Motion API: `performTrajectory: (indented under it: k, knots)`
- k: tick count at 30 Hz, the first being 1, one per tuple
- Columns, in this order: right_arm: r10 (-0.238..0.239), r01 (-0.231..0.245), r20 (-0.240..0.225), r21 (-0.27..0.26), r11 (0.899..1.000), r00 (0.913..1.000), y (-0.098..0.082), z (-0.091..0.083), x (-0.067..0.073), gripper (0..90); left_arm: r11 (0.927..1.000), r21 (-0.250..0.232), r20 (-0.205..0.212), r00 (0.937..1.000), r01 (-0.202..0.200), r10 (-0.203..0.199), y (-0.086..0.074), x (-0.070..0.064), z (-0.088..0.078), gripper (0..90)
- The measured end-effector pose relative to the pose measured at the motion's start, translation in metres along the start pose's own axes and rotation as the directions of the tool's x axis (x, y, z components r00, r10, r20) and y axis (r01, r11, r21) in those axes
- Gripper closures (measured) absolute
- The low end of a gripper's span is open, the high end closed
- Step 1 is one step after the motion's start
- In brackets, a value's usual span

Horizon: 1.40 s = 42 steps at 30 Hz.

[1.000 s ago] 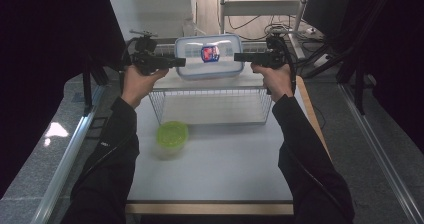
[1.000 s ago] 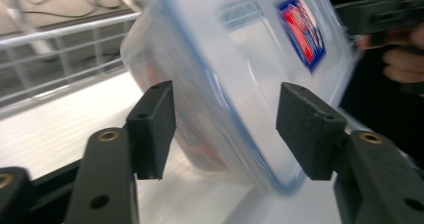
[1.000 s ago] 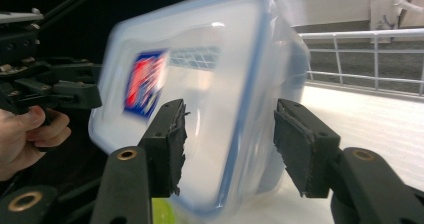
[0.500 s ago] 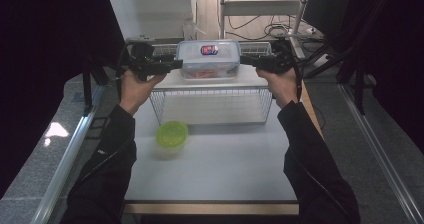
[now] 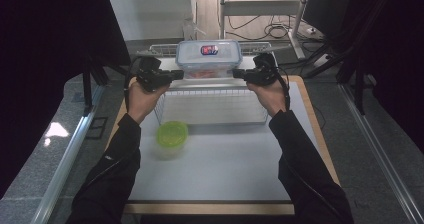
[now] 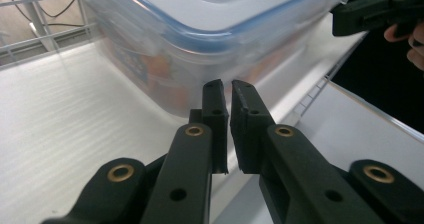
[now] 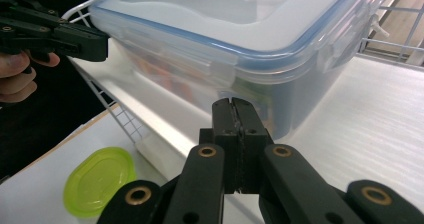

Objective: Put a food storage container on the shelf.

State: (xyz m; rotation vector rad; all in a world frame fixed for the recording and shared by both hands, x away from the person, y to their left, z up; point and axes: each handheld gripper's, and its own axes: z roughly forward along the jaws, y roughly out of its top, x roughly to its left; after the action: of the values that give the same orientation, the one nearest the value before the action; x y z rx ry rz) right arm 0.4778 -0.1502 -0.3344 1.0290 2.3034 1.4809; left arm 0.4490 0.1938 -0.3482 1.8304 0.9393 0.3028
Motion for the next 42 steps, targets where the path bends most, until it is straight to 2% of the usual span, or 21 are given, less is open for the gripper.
performTrajectory:
  k: [4,9,13,17,20,23,26,32,39,42]
  knots:
    - [0.012,-0.013,-0.006,-0.021,1.000,0.9999,0.000,0.004,-0.004,89.9,1.0000,-0.006,0.008,0.9999,0.008,-0.008,0.001,0.002,0.003,86.5]
    - [0.004,-0.004,0.002,-0.030,1.000,1.0000,-0.002,0.006,-0.003,89.9,1.0000,-0.006,0.005,1.0000,0.006,-0.006,0.001,0.001,0.003,86.3]
    - [0.006,-0.006,0.003,-0.025,1.000,1.0000,-0.003,0.005,0.000,86.9,0.9999,-0.015,0.015,0.9999,0.002,-0.001,-0.002,-0.004,0.002,79.7]
    - [0.006,-0.005,0.007,-0.033,0.999,1.0000,-0.006,0.003,0.003,75.6,0.9995,-0.031,0.056,0.9984,-0.001,0.002,-0.008,-0.009,0.000,71.8]
    - [0.000,0.000,0.009,-0.039,0.999,1.0000,-0.010,0.002,0.005,65.1,0.9993,-0.038,0.069,0.9975,-0.008,0.011,-0.015,-0.014,-0.003,66.0]
    - [-0.010,0.010,0.008,-0.048,0.999,0.9999,-0.013,-0.001,0.008,56.2,0.9982,-0.046,0.079,0.9960,-0.039,0.043,-0.022,-0.022,-0.006,60.0]
    - [-0.033,0.034,0.008,-0.048,0.998,0.9994,-0.018,-0.005,0.013,46.7,0.9956,-0.041,0.067,0.9940,-0.084,0.087,-0.029,-0.031,-0.010,52.1]
    - [-0.073,0.073,0.009,-0.039,0.997,0.9973,-0.028,-0.012,0.021,33.5,0.9927,-0.048,0.084,0.9898,-0.111,0.115,-0.044,-0.045,-0.016,40.2]
    - [-0.123,0.124,0.027,-0.043,0.991,0.9921,-0.045,-0.022,0.032,22.7,0.9912,-0.048,0.116,0.9850,-0.123,0.128,-0.067,-0.057,-0.019,25.4]
    - [-0.131,0.132,0.031,-0.046,0.990,0.9909,-0.056,-0.027,0.036,18.3,0.9883,-0.048,0.104,0.9833,-0.145,0.149,-0.076,-0.063,-0.019,20.0]
